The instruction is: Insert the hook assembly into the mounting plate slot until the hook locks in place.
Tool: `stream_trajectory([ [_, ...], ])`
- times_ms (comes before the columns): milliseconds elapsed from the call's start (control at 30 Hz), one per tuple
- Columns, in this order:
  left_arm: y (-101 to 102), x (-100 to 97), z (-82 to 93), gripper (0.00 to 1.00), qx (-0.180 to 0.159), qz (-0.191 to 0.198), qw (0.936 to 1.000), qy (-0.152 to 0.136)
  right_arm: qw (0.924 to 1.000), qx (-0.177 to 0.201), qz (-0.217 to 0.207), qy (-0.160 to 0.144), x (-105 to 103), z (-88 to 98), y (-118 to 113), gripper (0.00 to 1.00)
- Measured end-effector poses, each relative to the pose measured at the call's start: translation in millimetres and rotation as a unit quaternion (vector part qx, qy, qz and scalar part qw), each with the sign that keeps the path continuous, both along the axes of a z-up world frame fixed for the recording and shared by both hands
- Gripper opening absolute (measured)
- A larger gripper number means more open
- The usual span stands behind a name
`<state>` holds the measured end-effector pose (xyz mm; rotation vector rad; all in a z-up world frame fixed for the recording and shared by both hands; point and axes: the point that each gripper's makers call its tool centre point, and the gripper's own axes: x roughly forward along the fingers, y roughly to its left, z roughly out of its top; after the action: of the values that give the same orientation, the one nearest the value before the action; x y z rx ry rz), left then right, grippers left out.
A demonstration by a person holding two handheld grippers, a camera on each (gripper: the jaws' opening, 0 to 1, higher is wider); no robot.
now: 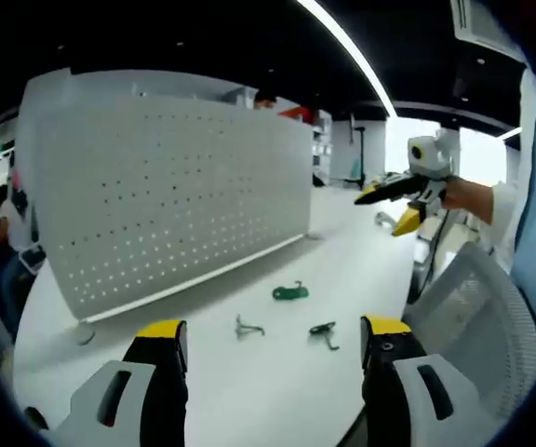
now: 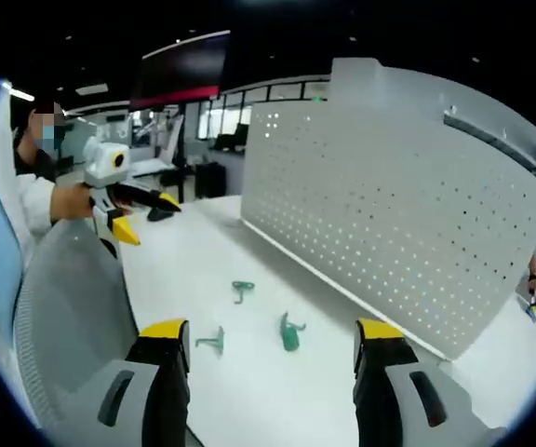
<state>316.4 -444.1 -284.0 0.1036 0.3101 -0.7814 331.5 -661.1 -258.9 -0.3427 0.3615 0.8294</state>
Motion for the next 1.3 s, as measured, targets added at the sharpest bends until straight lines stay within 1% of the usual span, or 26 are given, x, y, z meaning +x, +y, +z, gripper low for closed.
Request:
stream_trajectory([
  [167, 1.2, 0.8, 1.6, 0.77, -0.004, 0.001, 1.0, -0.003, 1.0, 0.004, 0.0, -0.007, 3.9, 4.5, 2.5, 0.71],
  [300, 1.2, 0.7, 2.7, 0.76, -0.011, 0.001, 0.9999, -0.001, 1.0, 0.0, -0.003, -0.005, 5.5, 2.4, 1.7, 0.7],
  [600, -2.9, -0.7, 3.1, 0.76, -0.007, -0.01, 0.9999, -0.004, 0.9999, -0.003, -0.011, 0.003, 8.5, -1.3, -0.1, 0.69],
  [900, 0.3, 1.4, 5.4, 0.76, -0.009, -0.004, 0.9999, -0.009, 0.9999, -0.004, -0.011, 0.011, 9.0, -8.2, 2.2, 0.68],
  [1167, 2.9, 2.6, 5.3, 0.75, -0.007, 0.003, 0.9999, -0.009, 0.9999, -0.002, -0.007, 0.007, 13.1, -5.7, 1.4, 0.67],
  [1300, 2.9, 2.4, 4.5, 0.75, -0.004, 0.003, 0.9999, -0.009, 0.9999, -0.005, -0.005, 0.009, 14.7, -7.6, 2.3, 0.66],
])
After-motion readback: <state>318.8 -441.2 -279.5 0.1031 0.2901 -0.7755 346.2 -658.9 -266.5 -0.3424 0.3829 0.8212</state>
